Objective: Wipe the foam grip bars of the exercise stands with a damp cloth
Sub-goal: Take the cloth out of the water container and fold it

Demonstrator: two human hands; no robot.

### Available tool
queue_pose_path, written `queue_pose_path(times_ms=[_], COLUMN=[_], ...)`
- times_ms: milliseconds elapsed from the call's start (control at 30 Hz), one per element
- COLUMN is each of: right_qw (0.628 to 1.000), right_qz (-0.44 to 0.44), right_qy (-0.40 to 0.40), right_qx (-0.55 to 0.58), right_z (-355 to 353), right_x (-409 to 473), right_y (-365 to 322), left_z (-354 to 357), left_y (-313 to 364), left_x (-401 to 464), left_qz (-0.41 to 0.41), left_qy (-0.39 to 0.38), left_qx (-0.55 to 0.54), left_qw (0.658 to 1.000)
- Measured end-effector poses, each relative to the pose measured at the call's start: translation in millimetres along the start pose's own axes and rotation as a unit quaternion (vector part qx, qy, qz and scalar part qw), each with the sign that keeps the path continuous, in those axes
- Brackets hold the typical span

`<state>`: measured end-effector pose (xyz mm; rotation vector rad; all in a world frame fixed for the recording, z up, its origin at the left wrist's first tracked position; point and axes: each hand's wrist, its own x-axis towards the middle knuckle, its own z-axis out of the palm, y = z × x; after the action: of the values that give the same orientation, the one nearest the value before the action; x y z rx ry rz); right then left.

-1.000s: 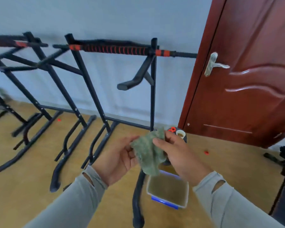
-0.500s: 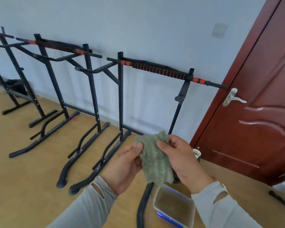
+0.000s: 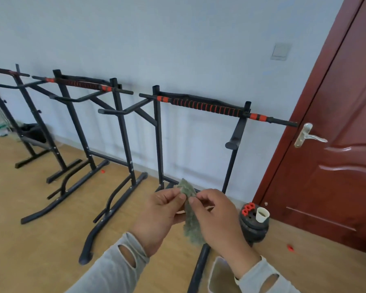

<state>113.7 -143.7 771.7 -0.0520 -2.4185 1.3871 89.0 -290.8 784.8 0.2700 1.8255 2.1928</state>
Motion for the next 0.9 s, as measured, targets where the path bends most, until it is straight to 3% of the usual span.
queue_pose_path(times_ms=[100,200,267,367,433,500,600,667,733,833,900], right_qw=[0.989,0.927,0.919,0.949,0.959,0.960,0.973,0.977,0.975,0.964,0.962], right_qz=[0.077,0.214,0.245,0.225,0.207,0.206,0.181,0.155,0.122,0.077,0.091], right_qy=[-0.011,0.012,0.032,0.039,0.043,0.024,-0.061,-0.135,-0.179,-0.192,-0.166], right_qx=[0.123,0.307,0.308,0.216,0.187,0.187,0.127,0.049,-0.040,-0.169,-0.196], right_z=[-1,-2,-5,-8,-6,-4,-2,2,11,32,45], right_x=[25,47,60,74,83,90,104,114,128,155,176], right_y=[5,14,23,31,34,33,31,26,20,7,-5], left_z=[-1,-20,-34,-50,-62,-75,-103,-120,-135,-156,-175], left_y=[3,2,4,9,9,11,19,27,35,55,67], left_x=[28,54,64,77,86,93,106,119,138,169,190], left_qz=[-0.004,0.002,0.017,0.044,0.031,0.001,-0.059,-0.087,-0.072,0.005,0.042], left_qy=[0.096,0.200,0.237,0.261,0.236,0.187,0.041,-0.042,-0.062,-0.067,-0.071], left_qx=[0.047,0.107,0.182,0.254,0.295,0.258,0.189,0.257,0.378,0.484,0.503], left_qw=[0.994,0.974,0.954,0.930,0.925,0.948,0.979,0.962,0.921,0.873,0.860])
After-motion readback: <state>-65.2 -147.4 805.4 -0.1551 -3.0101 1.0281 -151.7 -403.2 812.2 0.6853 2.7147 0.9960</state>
